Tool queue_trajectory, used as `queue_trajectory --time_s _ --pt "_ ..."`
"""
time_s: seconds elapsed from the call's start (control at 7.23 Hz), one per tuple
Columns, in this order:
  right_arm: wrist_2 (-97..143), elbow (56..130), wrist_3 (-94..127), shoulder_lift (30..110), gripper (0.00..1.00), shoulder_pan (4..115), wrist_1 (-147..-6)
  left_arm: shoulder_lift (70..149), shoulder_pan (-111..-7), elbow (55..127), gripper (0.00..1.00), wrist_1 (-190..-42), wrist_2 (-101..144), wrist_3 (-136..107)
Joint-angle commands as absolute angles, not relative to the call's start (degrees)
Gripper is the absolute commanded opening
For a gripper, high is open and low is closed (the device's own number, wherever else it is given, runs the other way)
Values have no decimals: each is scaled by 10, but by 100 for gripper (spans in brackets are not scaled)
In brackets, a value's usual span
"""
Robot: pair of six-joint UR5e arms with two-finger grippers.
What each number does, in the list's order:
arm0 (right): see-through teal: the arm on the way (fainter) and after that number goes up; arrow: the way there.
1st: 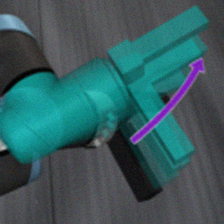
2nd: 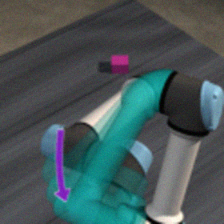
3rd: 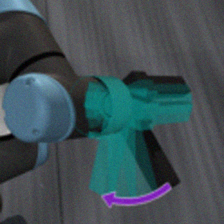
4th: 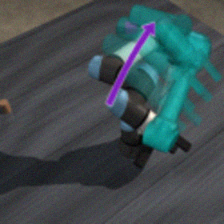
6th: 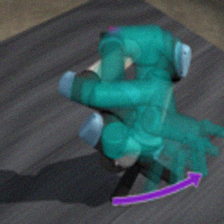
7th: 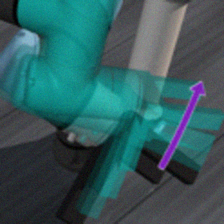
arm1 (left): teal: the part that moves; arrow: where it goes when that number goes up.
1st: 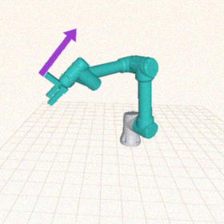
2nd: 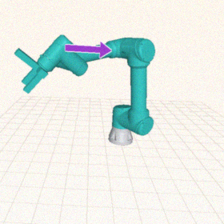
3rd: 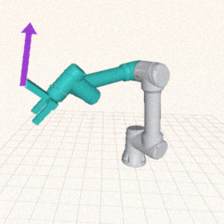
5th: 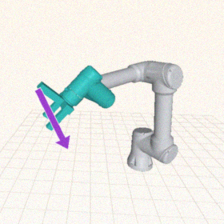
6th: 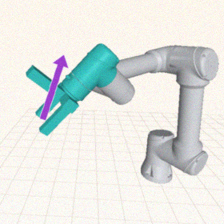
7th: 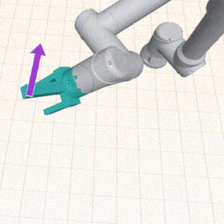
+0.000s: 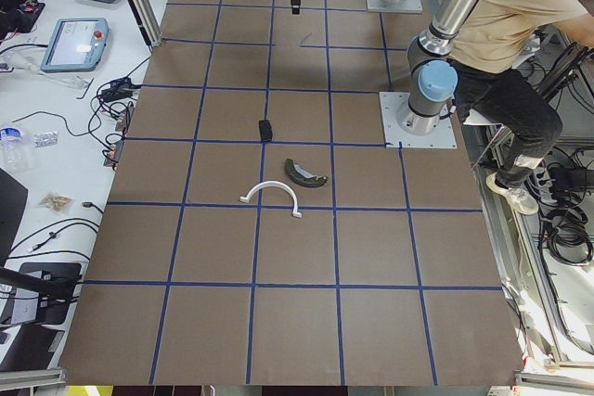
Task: Place bearing gear from tray to pile
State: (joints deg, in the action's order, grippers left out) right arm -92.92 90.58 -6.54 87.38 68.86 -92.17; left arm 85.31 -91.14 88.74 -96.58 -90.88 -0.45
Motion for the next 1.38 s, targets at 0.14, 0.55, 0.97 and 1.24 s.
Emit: queue_trajectory --time_s 0.14,0.55,0.97,1.24 --pt "-923 905 -344 833 100 580 -986 856 -911 884 100 -967 -909 -4" --pt "-921 898 -503 766 100 504 -1058 853 -911 887 100 -968 -909 -4" --pt "-924 898 -659 716 100 459 -1142 854 -911 885 100 -968 -909 -4" --pt "-925 897 -762 683 100 430 -1144 853 -911 885 100 -968 -909 -4"
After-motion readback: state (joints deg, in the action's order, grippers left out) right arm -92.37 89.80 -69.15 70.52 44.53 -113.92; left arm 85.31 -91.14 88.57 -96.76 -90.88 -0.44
